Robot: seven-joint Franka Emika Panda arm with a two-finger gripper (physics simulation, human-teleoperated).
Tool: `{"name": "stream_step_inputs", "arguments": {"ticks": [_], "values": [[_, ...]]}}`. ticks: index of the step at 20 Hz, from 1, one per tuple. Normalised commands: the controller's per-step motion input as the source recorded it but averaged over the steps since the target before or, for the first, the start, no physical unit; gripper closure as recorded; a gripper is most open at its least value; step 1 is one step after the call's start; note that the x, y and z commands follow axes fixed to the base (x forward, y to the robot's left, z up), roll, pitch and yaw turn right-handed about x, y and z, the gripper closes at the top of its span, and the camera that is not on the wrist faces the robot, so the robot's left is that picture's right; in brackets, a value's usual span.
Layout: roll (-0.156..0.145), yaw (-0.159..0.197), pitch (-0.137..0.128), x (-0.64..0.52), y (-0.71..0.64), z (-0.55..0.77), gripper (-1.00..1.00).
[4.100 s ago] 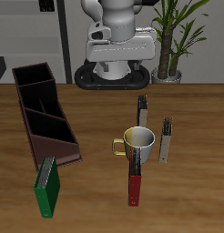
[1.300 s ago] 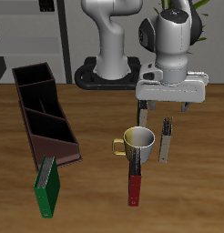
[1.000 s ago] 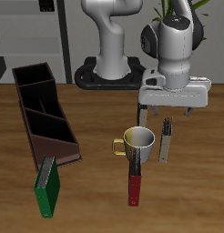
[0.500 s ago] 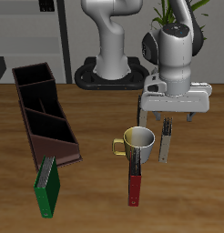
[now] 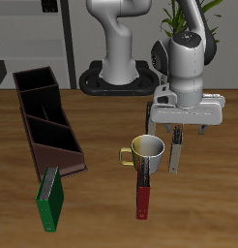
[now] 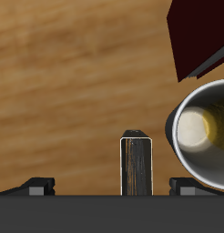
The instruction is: Place the left yellow book into the right desk caddy's front compartment
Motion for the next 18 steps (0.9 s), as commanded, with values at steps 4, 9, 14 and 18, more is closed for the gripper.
{"name": "stream_step_inputs", "arguments": {"ticks": [4, 9, 14, 18], "values": [[0.017, -0.001, 0.019, 0.00, 0.06, -0.13, -1.00], [-0.002, -0.007, 0.012, 0.01, -0.02, -0.09, -1.00], [-0.010, -0.009, 0.008, 0.00, -0.05, -0.07, -1.00], [-0.004, 0.002, 0.010, 0.01, -0.06, -0.09, -1.00]]}}
